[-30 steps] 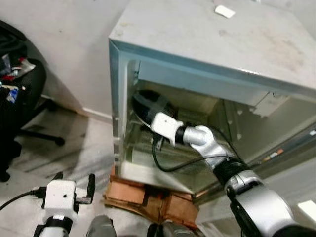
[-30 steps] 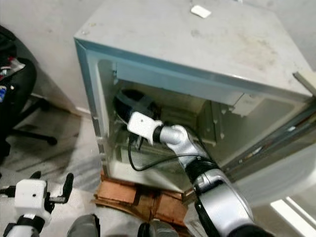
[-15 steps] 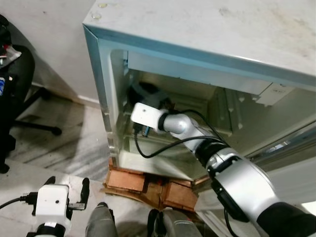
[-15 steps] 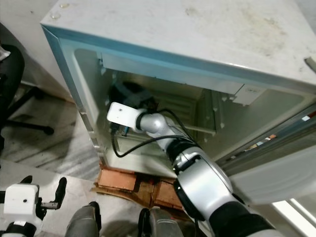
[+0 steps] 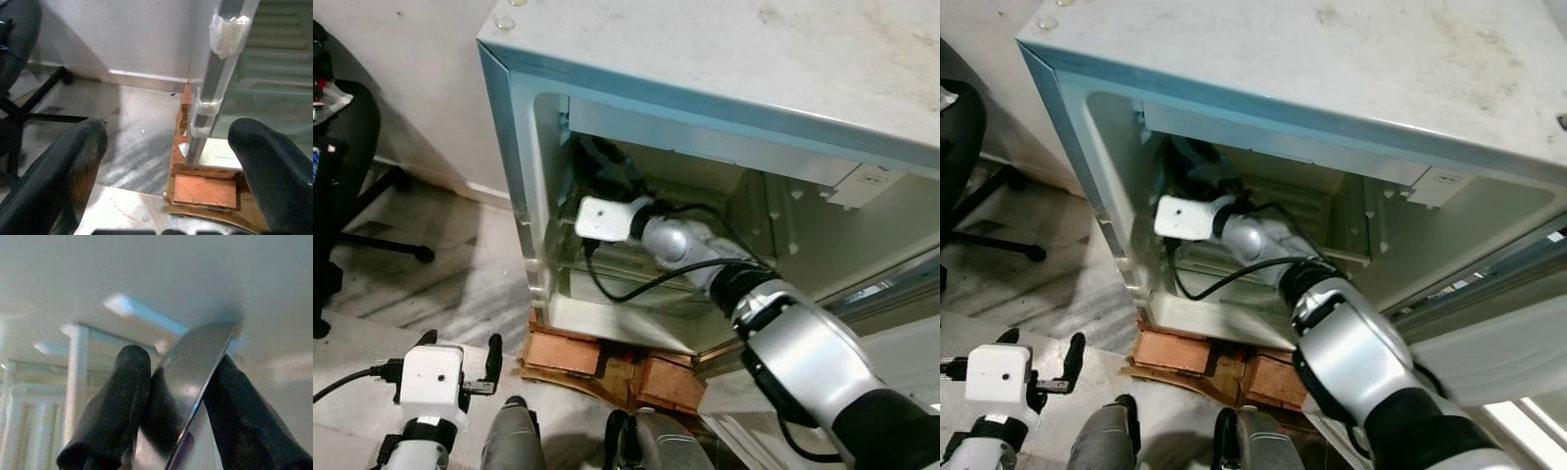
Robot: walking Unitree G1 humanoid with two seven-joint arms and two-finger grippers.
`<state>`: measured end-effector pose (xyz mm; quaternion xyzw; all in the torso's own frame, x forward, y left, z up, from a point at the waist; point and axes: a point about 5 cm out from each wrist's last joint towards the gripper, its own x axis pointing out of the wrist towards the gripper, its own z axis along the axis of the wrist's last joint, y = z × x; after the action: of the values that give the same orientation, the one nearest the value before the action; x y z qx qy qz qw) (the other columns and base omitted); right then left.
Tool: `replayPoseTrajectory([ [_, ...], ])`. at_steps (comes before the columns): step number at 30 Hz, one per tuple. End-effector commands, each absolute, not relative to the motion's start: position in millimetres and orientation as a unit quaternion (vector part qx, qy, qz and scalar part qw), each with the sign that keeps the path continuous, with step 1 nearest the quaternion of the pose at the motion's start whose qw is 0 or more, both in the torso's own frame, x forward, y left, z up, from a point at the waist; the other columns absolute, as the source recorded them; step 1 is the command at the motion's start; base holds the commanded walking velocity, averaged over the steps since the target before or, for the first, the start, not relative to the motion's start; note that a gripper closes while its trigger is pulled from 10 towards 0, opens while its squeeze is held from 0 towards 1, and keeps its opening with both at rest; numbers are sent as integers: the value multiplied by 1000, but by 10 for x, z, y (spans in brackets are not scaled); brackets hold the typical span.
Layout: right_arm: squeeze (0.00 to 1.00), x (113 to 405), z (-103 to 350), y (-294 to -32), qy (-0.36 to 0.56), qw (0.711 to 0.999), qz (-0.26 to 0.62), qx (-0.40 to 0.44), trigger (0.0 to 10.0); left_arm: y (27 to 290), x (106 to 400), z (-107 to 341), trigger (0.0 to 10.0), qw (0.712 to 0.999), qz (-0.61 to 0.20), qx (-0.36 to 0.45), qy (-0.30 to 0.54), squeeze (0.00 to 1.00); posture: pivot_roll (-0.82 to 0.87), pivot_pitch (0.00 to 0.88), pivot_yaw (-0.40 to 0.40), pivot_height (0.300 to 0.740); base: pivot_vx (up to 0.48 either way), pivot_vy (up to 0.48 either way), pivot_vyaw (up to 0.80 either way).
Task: Restocking fridge
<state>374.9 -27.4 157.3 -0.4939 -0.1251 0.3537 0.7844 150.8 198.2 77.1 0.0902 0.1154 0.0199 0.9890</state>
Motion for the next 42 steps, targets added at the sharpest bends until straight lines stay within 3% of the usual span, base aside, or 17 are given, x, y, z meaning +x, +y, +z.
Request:
replayPoseTrajectory([
  [1,1000,3754,1579,-329,-123,790,360,-481,10000,1968,1489,695,10000,987,22,88,133,0,232,200,-168,740,0,0,0],
  [3,1000,3752,1548,-393,-114,789,367,-479,10000,1965,1516,682,10000,987,21,88,133,0,226,190,-167,740,0,0,0],
  [7,1000,3713,1346,-542,-85,755,377,-529,10000,1960,1607,641,10000,987,15,88,130,0,205,168,-162,740,0,0,0],
  [13,1000,3696,1324,-547,-74,764,389,-509,10000,1943,1714,628,10000,988,10,92,123,0,209,137,-160,740,0,0,0],
  [21,1000,3632,1203,-624,-69,752,405,-516,10000,1963,1799,608,10000,989,9,95,117,0,205,115,-154,740,0,0,0],
  [30,1000,3673,1288,-858,-80,821,360,-435,10000,1980,1900,621,10000,990,5,98,104,0,197,84,-146,740,0,0,0],
  [31,1000,3658,1276,-931,-77,841,354,-401,10000,1986,1920,625,10000,991,6,93,100,0,185,69,-143,740,0,0,0],
  [33,1000,3637,1255,-979,-75,854,351,-376,10000,1986,1935,629,10000,992,8,87,94,0,183,66,-142,740,0,0,0],
  [34,1000,3593,1186,-1070,-65,878,341,-330,10000,1975,1964,622,10000,991,12,89,95,0,172,53,-137,740,0,0,0],
  [38,1000,3499,1074,-1191,-52,909,324,-256,10000,1938,2020,610,10000,992,6,88,95,0,153,33,-126,740,0,0,0],
  [39,824,3463,1048,-1219,-51,918,317,-233,10000,1931,2034,608,10000,992,5,88,94,0,153,33,-126,740,0,0,0],
  [40,435,3440,1034,-1235,-51,923,314,-218,10000,1930,2046,606,10000,992,5,88,94,0,149,29,-123,740,0,0,0],
  [42,0,3374,1021,-1254,-58,935,300,-178,10000,1936,2080,598,10000,992,3,87,93,0,129,14,-111,740,0,0,0],
])
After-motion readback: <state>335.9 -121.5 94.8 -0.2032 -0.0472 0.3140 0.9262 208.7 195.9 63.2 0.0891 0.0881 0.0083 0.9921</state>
